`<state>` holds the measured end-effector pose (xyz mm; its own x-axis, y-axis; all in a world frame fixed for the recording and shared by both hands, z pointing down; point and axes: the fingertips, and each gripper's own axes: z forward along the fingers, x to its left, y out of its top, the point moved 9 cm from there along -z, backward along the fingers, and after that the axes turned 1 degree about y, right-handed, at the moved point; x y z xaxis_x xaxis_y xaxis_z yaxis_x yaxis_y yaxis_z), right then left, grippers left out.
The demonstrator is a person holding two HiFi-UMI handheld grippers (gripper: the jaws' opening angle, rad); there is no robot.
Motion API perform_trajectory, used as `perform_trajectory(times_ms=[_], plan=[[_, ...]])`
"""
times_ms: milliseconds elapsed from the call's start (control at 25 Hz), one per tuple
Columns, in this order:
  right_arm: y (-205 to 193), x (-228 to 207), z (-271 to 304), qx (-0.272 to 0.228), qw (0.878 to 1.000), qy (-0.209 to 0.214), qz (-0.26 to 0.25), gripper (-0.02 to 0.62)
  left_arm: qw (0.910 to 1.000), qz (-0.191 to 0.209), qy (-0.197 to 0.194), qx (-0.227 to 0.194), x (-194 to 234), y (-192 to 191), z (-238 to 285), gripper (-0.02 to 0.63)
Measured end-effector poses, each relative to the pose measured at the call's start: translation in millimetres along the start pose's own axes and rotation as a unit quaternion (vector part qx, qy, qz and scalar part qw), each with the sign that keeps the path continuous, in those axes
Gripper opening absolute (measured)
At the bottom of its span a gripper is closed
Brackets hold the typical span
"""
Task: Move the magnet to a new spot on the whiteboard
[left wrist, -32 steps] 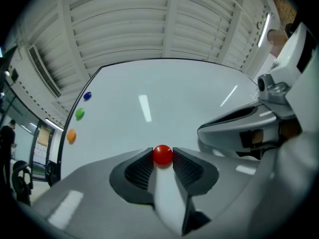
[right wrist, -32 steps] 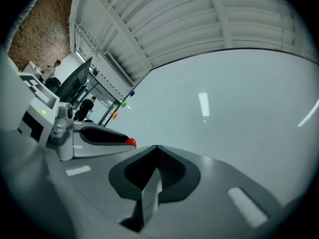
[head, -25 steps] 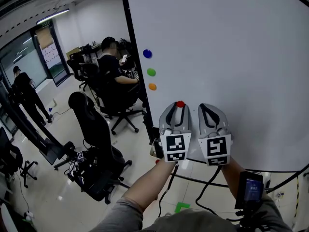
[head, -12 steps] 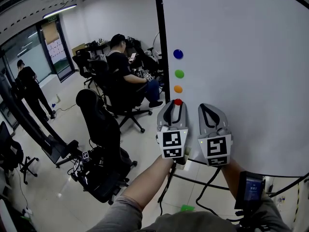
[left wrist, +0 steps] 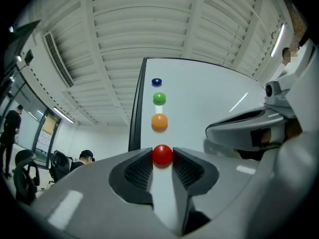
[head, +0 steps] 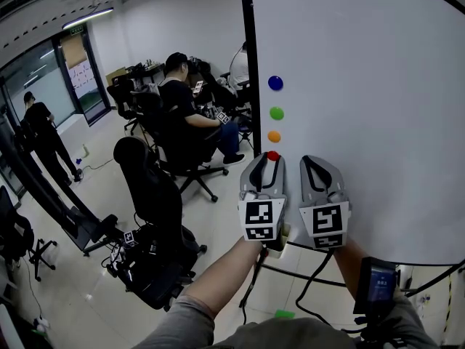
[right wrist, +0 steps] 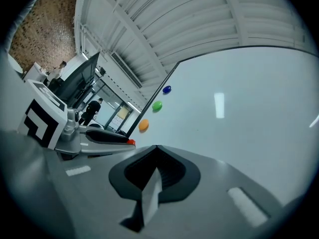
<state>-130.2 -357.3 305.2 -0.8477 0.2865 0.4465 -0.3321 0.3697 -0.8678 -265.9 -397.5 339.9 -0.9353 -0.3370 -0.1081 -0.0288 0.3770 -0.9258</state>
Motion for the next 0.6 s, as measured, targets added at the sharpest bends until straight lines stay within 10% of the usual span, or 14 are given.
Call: perform_trajectory(times_ms=[600], plan=[[-1.4,-0.8,-2.1,0.005,1.000,-0.005,0.005,0.008,0.9997,0.019,0.006,-0.014,-1.1,3.3,-6.6,0.123]])
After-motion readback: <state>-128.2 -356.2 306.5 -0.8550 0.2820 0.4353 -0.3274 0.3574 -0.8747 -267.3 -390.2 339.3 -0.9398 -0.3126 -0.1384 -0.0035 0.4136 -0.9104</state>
